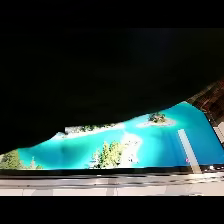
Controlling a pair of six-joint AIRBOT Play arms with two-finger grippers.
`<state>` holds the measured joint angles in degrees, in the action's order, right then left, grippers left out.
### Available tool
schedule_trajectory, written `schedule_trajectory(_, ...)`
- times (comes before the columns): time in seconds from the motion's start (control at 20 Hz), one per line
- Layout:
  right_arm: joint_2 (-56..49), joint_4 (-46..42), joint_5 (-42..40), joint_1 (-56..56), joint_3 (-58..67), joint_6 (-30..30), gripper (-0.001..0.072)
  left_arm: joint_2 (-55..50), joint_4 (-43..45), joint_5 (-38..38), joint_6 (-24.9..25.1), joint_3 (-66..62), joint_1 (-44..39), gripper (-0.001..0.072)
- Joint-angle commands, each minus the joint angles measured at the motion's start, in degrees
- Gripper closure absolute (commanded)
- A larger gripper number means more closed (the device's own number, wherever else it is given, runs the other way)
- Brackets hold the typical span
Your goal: Fold the clothes and pants, and hang the long-sleeved shirts on hangers.
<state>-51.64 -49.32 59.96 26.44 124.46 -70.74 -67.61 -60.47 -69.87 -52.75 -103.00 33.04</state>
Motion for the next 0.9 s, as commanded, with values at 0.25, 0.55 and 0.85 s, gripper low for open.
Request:
schedule_trajectory(0.25, 0.5, -6.2, 3.4, -0.1, -12.3, 2.9, 0.0701, -1.7, 60.3, -0.4, -11.1, 0.9, -5.4, 0.0702)
schedule_trajectory(0.55, -18.4, -3.9, -2.8, -7.6, -39.6, 7.2, 0.0699, -15.3, 80.8, 12.5, -9.9, 18.3, -22.7, 0.0701)
schedule_trajectory(0.85, -43.8, -0.7, -27.8, -10.2, -42.0, 4.0, 0.0693, -35.0, 74.2, 36.3, -9.8, 17.6, -24.9, 0.0681)
